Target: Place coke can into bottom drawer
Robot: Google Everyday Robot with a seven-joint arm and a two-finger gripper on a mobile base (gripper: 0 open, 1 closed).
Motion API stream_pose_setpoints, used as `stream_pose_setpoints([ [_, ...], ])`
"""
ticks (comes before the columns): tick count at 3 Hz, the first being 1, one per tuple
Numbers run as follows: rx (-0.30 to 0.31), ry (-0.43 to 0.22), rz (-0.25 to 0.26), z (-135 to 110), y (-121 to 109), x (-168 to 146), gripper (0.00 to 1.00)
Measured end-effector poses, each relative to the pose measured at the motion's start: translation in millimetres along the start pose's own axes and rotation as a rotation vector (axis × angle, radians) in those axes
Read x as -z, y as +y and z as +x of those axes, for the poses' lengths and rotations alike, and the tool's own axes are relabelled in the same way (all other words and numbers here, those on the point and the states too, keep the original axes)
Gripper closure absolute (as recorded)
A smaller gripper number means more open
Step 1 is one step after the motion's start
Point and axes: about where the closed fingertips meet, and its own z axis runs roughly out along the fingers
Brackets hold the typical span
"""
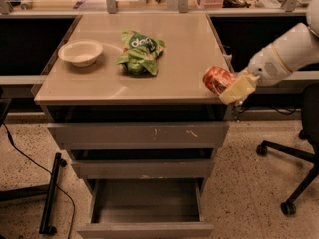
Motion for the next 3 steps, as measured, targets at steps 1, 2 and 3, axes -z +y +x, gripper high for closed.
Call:
stream_pose_setpoints([
  [1,-0.017,-0.036,-0.051,31.2,38.9,-10.7,1.00],
  [2,-0.038,-0.046,-0.137,53.5,69.5,-31.8,1.00],
  [3,-0.086,-0.022,-0.165,78.7,84.7,-74.6,1.00],
])
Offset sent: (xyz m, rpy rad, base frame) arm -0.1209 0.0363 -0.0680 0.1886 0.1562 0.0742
